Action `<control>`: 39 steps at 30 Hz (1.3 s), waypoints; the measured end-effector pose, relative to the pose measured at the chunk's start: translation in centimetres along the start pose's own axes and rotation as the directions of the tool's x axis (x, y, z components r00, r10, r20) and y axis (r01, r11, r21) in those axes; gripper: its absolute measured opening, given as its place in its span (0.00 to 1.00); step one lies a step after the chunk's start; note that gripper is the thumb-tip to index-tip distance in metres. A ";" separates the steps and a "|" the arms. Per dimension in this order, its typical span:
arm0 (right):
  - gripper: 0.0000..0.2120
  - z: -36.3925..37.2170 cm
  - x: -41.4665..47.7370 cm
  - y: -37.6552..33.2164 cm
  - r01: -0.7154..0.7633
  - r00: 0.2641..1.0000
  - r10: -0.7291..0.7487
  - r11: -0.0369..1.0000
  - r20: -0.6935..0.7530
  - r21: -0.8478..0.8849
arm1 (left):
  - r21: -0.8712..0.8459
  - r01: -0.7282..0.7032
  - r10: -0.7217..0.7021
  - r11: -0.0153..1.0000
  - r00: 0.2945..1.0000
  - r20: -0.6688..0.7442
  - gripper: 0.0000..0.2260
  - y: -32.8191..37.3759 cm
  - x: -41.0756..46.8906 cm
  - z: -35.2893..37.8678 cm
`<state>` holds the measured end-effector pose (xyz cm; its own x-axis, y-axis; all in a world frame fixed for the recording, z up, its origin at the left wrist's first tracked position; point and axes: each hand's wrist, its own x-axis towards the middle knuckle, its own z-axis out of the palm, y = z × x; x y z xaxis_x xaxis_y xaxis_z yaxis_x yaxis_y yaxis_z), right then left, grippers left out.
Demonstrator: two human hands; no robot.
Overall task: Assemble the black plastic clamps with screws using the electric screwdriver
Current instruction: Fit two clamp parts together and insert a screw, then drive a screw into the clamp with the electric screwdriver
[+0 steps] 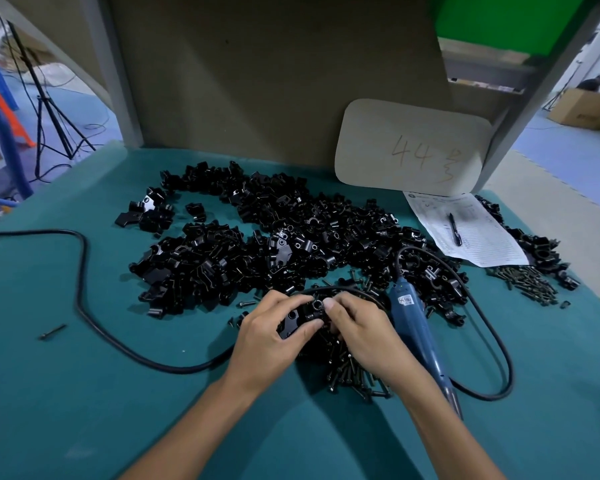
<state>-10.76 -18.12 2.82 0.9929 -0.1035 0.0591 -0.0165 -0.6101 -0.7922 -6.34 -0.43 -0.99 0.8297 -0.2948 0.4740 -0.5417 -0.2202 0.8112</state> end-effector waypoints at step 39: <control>0.27 -6.4 -0.9 4.3 0.129 0.772 0.608 0.138 -0.187 0.982 | -0.036 0.107 -0.105 0.994 0.993 0.049 0.18 -0.1 0.0 0.1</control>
<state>-12.46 -25.65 3.22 0.7341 -0.5975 -0.3227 0.2420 0.6742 -0.6978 -6.33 -0.49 -1.13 0.8745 -0.3149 0.3688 -0.4446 -0.2168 0.8691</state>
